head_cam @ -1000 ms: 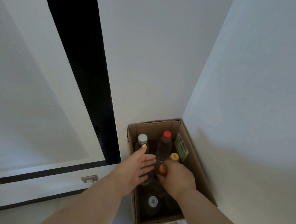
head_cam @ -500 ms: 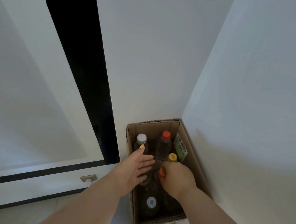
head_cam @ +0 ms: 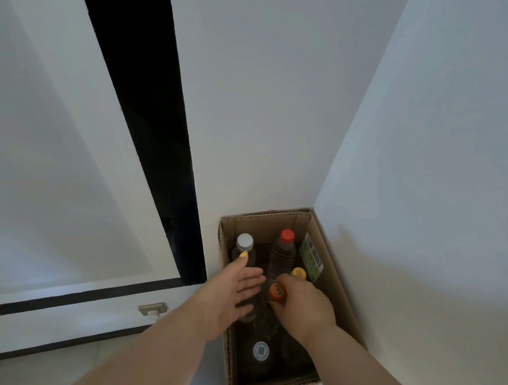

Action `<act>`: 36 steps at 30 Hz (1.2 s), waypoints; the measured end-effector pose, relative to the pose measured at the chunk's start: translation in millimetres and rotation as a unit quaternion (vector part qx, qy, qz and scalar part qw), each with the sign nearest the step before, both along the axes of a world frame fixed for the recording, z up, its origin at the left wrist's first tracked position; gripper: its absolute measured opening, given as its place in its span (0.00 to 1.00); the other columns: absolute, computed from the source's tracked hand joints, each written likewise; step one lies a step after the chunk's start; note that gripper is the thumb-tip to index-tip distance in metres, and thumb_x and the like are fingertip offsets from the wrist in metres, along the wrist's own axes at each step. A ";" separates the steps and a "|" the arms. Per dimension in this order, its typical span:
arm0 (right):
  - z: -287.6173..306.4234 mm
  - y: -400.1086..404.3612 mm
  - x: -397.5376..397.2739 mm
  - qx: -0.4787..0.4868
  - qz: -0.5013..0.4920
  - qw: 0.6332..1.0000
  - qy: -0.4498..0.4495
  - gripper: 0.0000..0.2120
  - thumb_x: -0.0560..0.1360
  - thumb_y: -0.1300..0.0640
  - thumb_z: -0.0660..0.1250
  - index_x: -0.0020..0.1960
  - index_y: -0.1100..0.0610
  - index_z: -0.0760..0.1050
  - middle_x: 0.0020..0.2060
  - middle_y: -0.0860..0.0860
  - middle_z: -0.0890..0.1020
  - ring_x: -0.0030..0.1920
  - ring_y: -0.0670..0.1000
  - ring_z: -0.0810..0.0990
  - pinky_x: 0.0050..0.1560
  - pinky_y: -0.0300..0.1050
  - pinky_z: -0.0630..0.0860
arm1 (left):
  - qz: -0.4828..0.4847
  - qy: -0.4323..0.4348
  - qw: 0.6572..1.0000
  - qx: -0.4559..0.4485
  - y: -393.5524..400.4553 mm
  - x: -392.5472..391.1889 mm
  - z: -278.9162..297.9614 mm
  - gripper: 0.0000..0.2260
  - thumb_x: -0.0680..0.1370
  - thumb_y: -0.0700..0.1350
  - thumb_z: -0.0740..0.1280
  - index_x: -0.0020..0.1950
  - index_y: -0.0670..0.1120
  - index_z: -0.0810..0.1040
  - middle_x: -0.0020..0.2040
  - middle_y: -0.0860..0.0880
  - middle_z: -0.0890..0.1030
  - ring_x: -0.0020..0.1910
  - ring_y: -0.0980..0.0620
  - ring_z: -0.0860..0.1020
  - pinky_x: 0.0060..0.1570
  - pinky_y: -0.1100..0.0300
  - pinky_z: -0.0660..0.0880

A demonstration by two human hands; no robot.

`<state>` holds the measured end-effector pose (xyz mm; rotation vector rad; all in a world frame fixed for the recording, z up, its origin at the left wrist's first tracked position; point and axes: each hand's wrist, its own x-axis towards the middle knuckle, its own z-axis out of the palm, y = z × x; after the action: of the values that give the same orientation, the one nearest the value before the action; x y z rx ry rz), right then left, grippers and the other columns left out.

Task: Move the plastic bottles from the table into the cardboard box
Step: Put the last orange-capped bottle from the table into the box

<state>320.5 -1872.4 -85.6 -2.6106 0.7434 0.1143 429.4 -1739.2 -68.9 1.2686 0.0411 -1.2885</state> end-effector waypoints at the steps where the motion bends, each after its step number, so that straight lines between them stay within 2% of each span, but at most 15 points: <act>1: 0.0 0.3 0.0 0.002 -0.002 1.000 -0.002 0.15 0.75 0.48 0.69 0.60 0.45 0.73 0.53 0.45 0.80 0.50 0.48 0.80 0.48 0.46 0.79 | 0.003 -0.003 1.000 0.000 0.2 0.3 0.0 0.26 0.80 0.61 0.59 0.69 0.46 0.75 0.68 0.47 0.77 0.70 0.48 0.72 0.71 0.46 0.65; 5: 0.7 2.3 0.0 0.014 -0.009 1.000 -0.018 0.20 0.74 0.48 0.70 0.65 0.45 0.71 0.56 0.45 0.80 0.54 0.48 0.80 0.50 0.46 0.79 | 0.012 -0.004 1.000 -0.001 1.1 0.9 -0.5 0.25 0.79 0.61 0.59 0.68 0.46 0.76 0.66 0.48 0.79 0.67 0.50 0.74 0.69 0.47 0.67; 11: -1.7 2.7 0.7 0.036 0.001 0.999 -0.025 0.22 0.76 0.50 0.68 0.68 0.46 0.69 0.59 0.44 0.79 0.56 0.47 0.79 0.52 0.46 0.79 | 0.024 0.006 1.000 -0.008 3.3 0.1 -2.5 0.24 0.79 0.60 0.60 0.66 0.45 0.78 0.64 0.47 0.80 0.64 0.50 0.76 0.68 0.47 0.68; 17: -4.2 -0.5 8.7 0.038 -0.008 0.999 -0.010 0.07 0.77 0.55 0.66 0.55 0.48 0.71 0.44 0.46 0.80 0.43 0.47 0.79 0.44 0.45 0.79 | 0.027 0.008 1.000 -0.015 4.9 -0.8 -2.6 0.24 0.80 0.59 0.59 0.68 0.45 0.76 0.66 0.46 0.79 0.66 0.49 0.75 0.69 0.47 0.68; 21: -5.7 -0.4 7.5 0.008 -0.008 1.000 -0.016 0.09 0.77 0.57 0.65 0.56 0.50 0.71 0.48 0.48 0.80 0.45 0.50 0.80 0.41 0.43 0.77 | 0.036 0.014 0.999 -0.018 5.3 0.7 -2.0 0.24 0.80 0.59 0.60 0.68 0.45 0.76 0.66 0.46 0.79 0.65 0.49 0.76 0.68 0.46 0.69; 30: -6.5 -5.7 10.2 0.004 -0.001 1.000 0.013 0.12 0.76 0.59 0.66 0.58 0.49 0.71 0.51 0.48 0.79 0.48 0.51 0.80 0.46 0.47 0.80 | 0.040 0.019 0.999 -0.016 5.1 1.0 -4.3 0.25 0.79 0.60 0.61 0.69 0.44 0.76 0.65 0.46 0.80 0.64 0.49 0.76 0.68 0.47 0.69; 36: -9.4 -5.5 6.9 0.010 0.004 1.000 0.008 0.20 0.75 0.58 0.68 0.65 0.47 0.70 0.59 0.47 0.78 0.53 0.51 0.80 0.48 0.47 0.80 | 0.036 0.011 0.999 -0.010 5.5 -0.4 -1.9 0.25 0.79 0.60 0.60 0.68 0.45 0.76 0.66 0.46 0.79 0.65 0.49 0.76 0.67 0.47 0.70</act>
<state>327.4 -1878.0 -95.0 -2.5966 0.7340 0.1430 429.0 -1733.6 -70.8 1.2255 0.0876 -1.2375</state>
